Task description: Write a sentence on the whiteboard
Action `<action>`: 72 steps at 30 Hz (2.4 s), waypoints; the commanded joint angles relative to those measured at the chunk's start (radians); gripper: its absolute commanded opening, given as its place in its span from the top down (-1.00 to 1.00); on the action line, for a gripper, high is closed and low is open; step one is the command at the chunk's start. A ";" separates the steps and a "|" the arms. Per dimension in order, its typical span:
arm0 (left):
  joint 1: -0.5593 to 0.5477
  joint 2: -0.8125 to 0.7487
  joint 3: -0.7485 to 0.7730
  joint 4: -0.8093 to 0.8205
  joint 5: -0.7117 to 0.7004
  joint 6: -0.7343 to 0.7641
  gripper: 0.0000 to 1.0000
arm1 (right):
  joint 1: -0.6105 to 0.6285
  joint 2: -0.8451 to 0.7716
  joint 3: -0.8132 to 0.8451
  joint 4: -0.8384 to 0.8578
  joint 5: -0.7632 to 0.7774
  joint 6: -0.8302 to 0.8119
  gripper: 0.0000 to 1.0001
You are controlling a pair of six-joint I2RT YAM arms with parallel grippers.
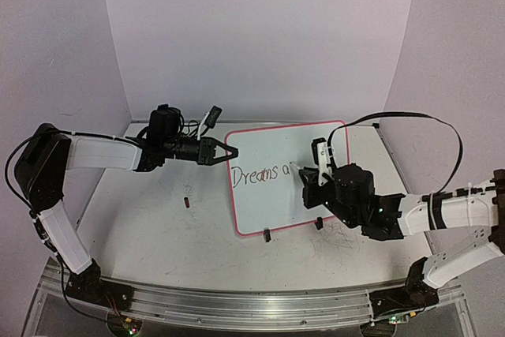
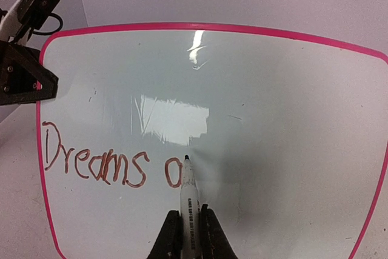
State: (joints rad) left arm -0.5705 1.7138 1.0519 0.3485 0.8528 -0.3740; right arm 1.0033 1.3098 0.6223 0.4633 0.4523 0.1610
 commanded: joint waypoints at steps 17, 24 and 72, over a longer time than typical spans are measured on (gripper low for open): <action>0.001 -0.038 0.007 -0.036 -0.045 0.015 1.00 | -0.029 0.061 0.047 0.036 0.016 0.008 1.00; 0.001 -0.040 0.007 -0.036 -0.046 0.015 1.00 | -0.029 0.029 0.018 -0.024 0.016 0.047 1.00; 0.001 -0.040 0.004 -0.036 -0.045 0.015 1.00 | 0.004 0.071 0.040 0.017 0.104 0.045 1.00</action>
State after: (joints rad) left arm -0.5705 1.7092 1.0519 0.3408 0.8501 -0.3729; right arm 1.0153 1.3637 0.6213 0.4557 0.5111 0.2206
